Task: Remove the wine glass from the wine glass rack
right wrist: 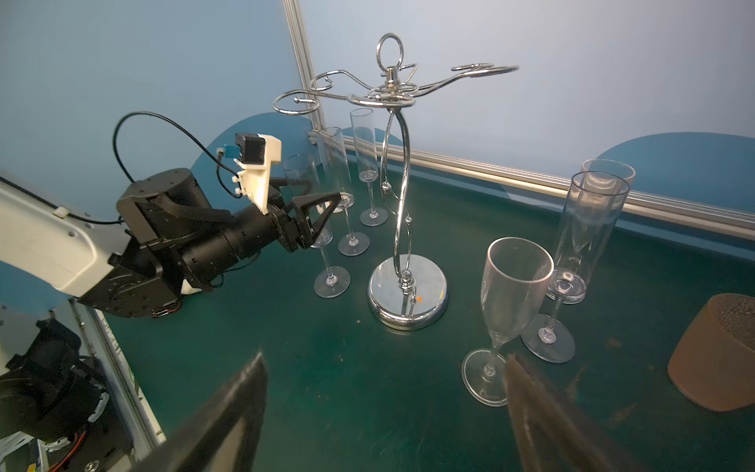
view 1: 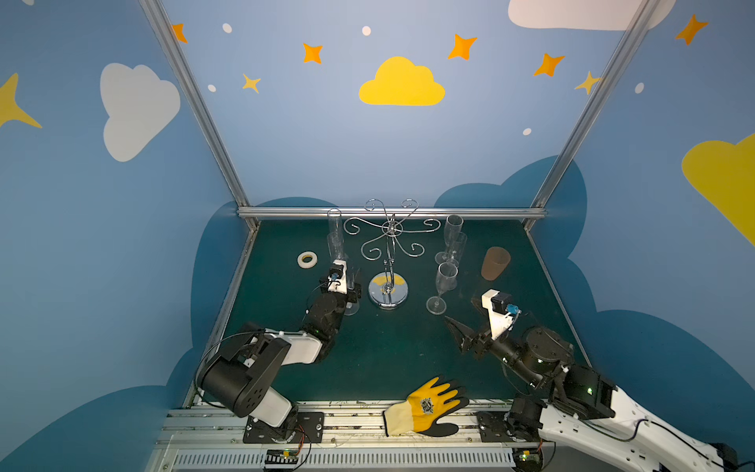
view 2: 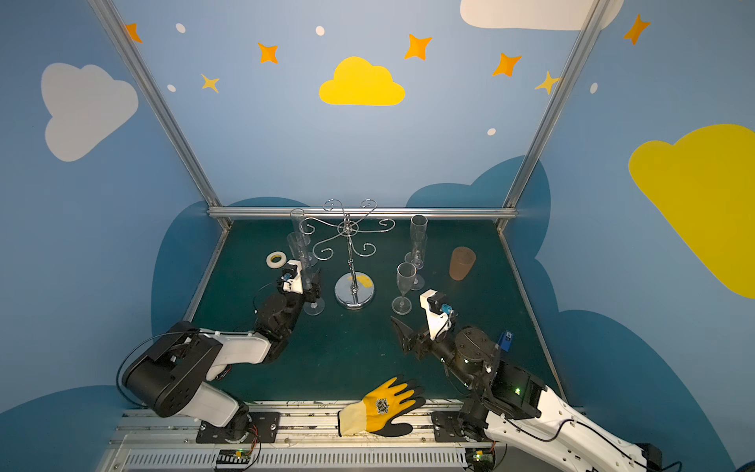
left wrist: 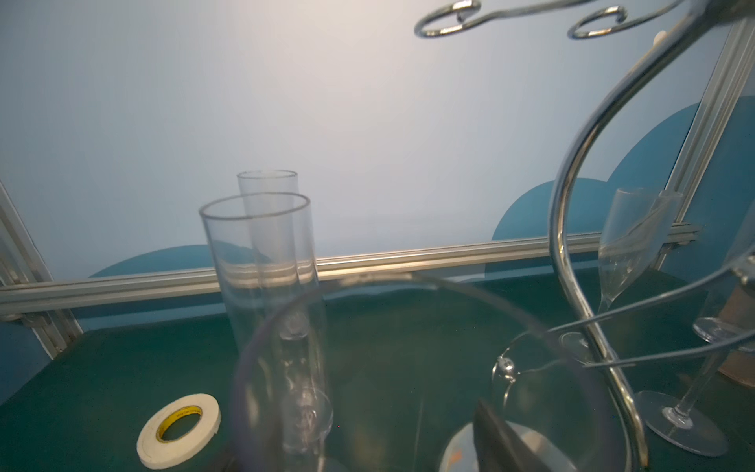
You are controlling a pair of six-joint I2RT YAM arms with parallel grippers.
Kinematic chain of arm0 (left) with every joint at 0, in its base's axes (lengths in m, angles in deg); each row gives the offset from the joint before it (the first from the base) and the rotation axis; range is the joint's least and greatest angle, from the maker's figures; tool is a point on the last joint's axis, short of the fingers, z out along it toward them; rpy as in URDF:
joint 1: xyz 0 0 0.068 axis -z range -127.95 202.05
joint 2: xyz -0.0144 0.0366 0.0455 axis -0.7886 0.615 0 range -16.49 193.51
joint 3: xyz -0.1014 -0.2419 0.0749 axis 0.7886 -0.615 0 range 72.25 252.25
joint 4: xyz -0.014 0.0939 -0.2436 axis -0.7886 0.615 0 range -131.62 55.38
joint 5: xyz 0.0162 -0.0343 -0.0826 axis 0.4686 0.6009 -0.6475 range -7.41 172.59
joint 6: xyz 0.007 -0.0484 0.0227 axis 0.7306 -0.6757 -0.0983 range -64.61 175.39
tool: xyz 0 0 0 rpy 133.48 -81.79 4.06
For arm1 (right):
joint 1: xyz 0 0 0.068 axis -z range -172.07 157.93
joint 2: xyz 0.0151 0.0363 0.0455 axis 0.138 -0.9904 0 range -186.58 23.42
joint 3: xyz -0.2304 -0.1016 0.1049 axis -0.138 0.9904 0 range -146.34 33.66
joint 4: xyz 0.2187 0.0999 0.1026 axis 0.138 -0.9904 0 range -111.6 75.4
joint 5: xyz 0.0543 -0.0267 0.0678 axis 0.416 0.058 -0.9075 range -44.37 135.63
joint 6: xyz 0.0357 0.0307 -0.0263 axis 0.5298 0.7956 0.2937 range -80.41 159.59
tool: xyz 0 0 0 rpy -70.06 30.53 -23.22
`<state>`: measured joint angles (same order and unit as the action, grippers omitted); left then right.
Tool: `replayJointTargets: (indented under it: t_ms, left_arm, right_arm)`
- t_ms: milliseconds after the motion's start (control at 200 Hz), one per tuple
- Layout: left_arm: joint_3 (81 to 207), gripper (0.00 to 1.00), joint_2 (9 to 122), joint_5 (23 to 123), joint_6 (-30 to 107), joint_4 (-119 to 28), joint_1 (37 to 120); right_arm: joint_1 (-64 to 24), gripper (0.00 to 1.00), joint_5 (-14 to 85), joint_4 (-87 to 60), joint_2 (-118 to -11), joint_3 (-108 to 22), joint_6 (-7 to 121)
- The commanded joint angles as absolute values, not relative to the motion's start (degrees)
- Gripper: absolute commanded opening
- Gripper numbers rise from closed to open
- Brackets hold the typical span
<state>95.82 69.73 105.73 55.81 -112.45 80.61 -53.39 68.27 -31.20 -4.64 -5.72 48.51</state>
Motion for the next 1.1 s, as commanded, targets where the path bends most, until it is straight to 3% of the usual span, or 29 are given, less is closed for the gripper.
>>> replayJointTargets:
  t_ms: [0, 340, 596, 836, 1096]
  left_arm:
    - [95.87, 0.79, 66.29, 107.33, 56.09, -109.25, 80.54]
    - [96.79, 0.85, 41.69, 107.06, 51.55, -82.62, 80.55]
    - [99.61, 0.94, 24.01, 106.48, 57.63, -64.48, 79.72]
    - [103.40, 0.98, 20.91, 105.66, 61.02, -57.02, 71.94]
    - [108.88, 0.99, 27.99, 97.92, 53.75, -54.21, 54.42]
  right_arm:
    - [-53.33, 0.89, 69.72, -31.73, -3.49, -7.36, 46.68]
    - [-53.15, 0.90, 75.23, -24.05, -2.39, -5.91, 39.24]
    - [-51.12, 0.91, 72.93, -19.39, -9.97, -8.86, 31.61]
    - [-42.74, 0.92, 65.03, -15.60, -19.29, -14.96, 25.86]
    - [-25.45, 0.92, 57.25, -16.28, -25.40, -21.86, 22.78]
